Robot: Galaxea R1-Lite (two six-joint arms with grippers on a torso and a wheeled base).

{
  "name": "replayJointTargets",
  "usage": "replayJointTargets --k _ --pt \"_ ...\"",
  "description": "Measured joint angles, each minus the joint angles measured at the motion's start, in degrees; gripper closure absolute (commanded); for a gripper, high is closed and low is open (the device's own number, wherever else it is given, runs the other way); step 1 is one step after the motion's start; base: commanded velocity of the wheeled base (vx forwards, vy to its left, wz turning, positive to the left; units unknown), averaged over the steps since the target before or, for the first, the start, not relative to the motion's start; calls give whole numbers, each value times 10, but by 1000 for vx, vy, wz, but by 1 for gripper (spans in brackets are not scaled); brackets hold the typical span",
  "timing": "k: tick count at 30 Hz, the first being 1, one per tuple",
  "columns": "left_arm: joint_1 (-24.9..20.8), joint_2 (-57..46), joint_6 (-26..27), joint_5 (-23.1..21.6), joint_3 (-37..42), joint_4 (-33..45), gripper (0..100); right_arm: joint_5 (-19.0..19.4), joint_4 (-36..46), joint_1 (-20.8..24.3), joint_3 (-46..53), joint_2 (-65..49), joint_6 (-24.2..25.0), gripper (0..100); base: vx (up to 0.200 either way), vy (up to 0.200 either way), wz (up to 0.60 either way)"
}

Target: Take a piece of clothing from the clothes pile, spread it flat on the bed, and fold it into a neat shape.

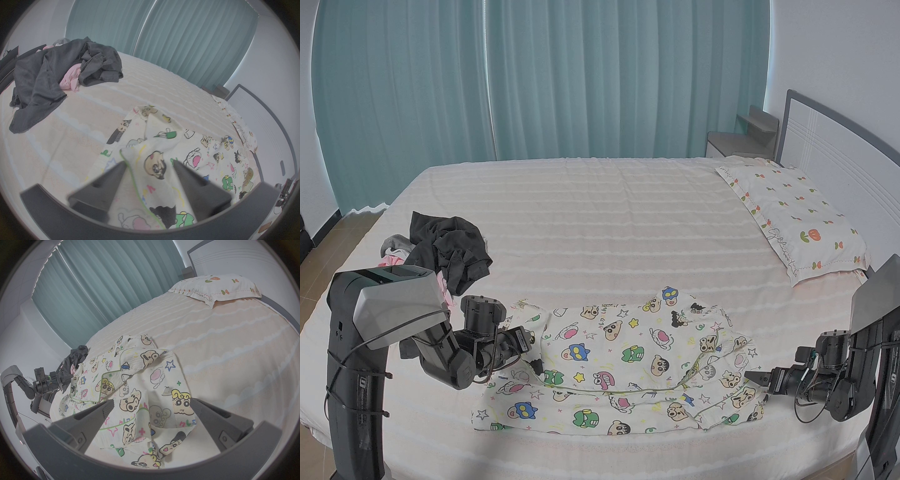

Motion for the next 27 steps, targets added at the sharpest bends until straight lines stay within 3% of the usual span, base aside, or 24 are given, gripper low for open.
replayJointTargets --k 14,22,27 --pt "7 9 -10 4 18 -28 0 0 0 0 2 0 0 0 0 0 0" --pt "5 17 -86 35 30 -26 0 0 0 0 3 0 0 0 0 0 0" --pt "5 19 -107 63 25 -19 0 0 0 2 3 0 0 0 0 0 0"
